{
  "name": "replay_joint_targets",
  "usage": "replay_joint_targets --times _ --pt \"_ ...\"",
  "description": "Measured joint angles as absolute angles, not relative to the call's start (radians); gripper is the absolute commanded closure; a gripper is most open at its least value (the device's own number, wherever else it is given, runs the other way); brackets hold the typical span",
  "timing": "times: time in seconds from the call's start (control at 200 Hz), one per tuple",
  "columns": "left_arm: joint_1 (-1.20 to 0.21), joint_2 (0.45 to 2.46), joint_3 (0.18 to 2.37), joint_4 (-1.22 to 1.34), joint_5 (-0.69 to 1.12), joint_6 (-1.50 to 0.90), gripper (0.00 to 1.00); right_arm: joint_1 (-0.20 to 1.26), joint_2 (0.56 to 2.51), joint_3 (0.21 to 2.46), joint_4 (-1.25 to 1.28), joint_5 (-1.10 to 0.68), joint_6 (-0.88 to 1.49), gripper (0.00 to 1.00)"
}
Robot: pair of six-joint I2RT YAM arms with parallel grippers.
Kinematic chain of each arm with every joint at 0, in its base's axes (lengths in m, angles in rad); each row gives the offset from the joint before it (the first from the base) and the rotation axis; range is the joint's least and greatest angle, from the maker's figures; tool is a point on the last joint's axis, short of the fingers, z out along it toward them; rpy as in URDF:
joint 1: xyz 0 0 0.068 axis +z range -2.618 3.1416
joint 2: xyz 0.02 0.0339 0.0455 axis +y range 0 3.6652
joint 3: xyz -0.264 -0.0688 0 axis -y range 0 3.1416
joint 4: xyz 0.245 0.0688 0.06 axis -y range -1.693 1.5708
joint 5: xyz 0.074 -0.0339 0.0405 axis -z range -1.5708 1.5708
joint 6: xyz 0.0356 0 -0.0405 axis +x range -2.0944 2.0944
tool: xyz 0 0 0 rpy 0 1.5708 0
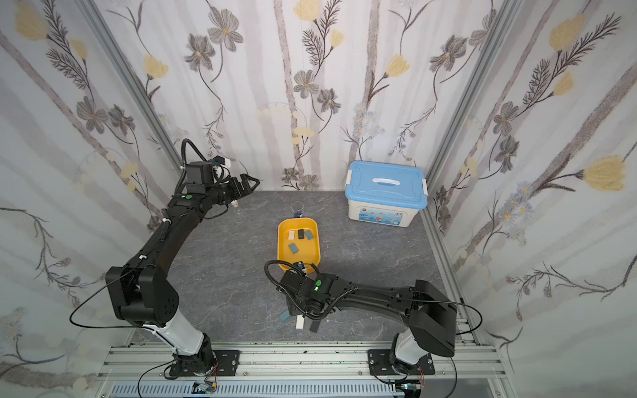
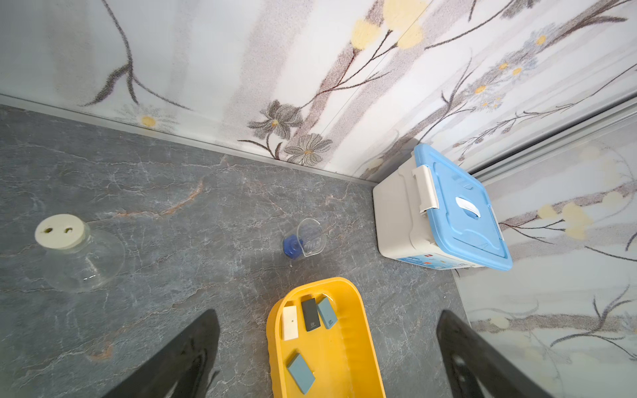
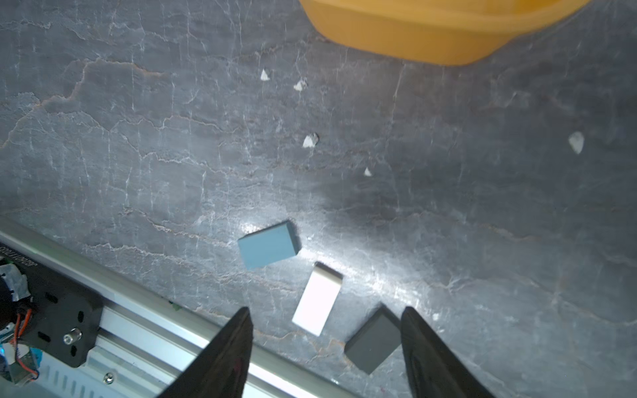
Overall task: Put the eraser in the storage box
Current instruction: Pick up the eraser from the center of the board.
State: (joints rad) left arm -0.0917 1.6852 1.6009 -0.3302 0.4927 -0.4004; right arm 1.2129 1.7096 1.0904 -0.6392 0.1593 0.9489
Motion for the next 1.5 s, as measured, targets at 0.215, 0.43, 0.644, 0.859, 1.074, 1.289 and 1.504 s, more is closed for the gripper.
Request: replay_joint_targets --times 0.215,0.43,0.644,0.859,1.074,1.289,1.504 --pt "-0.09 1.714 1.67 -0.397 0.471 -0.388 0.0 1.316 1.761 1.11 -0.689 0.149 1.21 0.33" --pt "-0.08 1.737 1.694 -0.406 0.455 -0.391 0.0 1.374 1.792 1.12 -0.782 0.142 1.403 0.33" --pt "-0.08 1.746 1.707 -0.4 0.457 -0.393 0.0 1.361 1.786 1.079 -0.822 0.141 1.495 0.37" --pt "-0.08 1.778 1.74 -0.4 0.46 -0.392 0.0 1.318 1.775 1.04 -0.814 0.131 1.513 0.41" --pt "-0.08 1.806 1.754 -0.401 0.463 -0.389 0.0 1.28 1.776 1.015 -0.788 0.1 1.493 0.41" --pt "-0.08 1.818 1.769 -0.403 0.464 -0.373 0.0 1.249 1.798 1.015 -0.764 0.075 1.452 0.41" --pt "-0.077 1.827 1.782 -0.42 0.459 -0.364 0.0 1.222 1.821 1.018 -0.76 0.06 1.405 0.43"
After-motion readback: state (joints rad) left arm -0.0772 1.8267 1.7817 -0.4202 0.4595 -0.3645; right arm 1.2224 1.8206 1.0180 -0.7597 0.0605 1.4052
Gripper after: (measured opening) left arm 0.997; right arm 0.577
